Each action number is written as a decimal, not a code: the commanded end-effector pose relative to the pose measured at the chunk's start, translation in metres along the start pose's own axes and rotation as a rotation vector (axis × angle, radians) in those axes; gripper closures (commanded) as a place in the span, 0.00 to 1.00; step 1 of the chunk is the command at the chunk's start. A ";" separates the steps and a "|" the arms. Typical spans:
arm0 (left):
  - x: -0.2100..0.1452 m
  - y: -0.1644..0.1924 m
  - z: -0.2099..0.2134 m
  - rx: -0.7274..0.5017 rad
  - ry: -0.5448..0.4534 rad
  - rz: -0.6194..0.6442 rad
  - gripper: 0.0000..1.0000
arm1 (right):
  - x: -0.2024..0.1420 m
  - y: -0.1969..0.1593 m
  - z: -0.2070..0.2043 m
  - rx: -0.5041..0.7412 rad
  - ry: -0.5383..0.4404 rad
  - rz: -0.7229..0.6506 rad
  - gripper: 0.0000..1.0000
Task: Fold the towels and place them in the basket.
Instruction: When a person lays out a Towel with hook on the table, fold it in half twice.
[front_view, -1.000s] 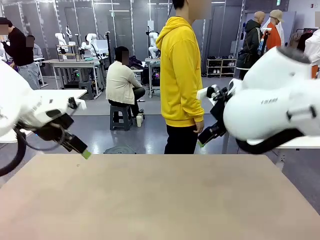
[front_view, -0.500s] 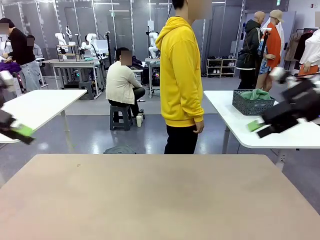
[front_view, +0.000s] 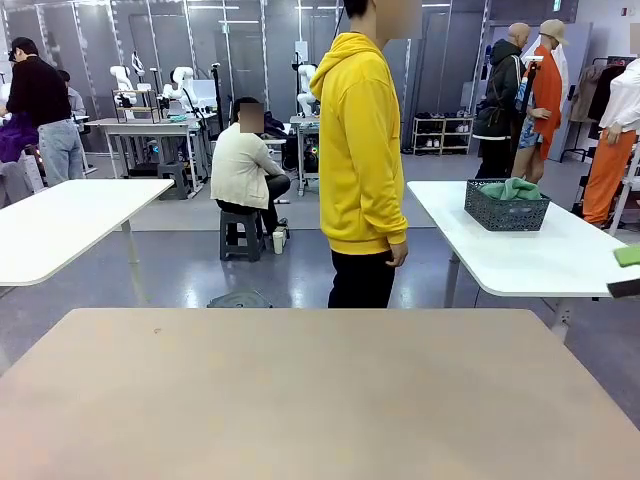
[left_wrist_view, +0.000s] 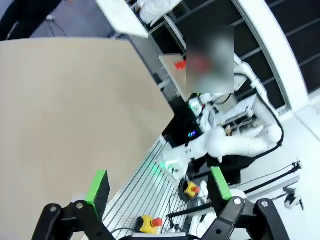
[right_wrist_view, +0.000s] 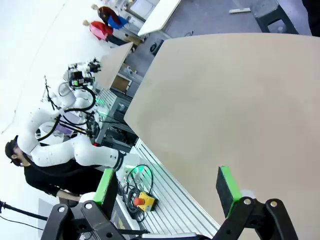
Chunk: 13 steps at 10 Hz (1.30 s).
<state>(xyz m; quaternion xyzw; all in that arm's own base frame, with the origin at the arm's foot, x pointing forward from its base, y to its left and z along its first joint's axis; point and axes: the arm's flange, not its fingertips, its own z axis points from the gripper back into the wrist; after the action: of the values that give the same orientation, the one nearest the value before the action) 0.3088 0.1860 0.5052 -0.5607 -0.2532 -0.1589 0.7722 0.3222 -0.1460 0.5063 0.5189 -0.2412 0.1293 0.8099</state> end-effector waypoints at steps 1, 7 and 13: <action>0.000 0.014 0.016 -0.053 -0.070 -0.003 0.00 | -0.011 -0.016 0.012 0.032 -0.035 -0.008 0.00; -0.009 0.033 0.026 0.042 -0.136 0.033 0.00 | -0.024 -0.026 0.026 -0.011 -0.107 -0.024 0.00; -0.020 0.032 0.031 -0.012 -0.130 0.051 0.00 | -0.030 -0.026 0.037 0.016 -0.076 -0.060 0.00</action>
<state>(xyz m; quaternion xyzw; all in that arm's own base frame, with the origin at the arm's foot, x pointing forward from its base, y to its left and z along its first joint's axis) 0.3029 0.2250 0.4757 -0.5754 -0.2874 -0.0993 0.7593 0.2991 -0.1895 0.4826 0.5363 -0.2534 0.0800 0.8011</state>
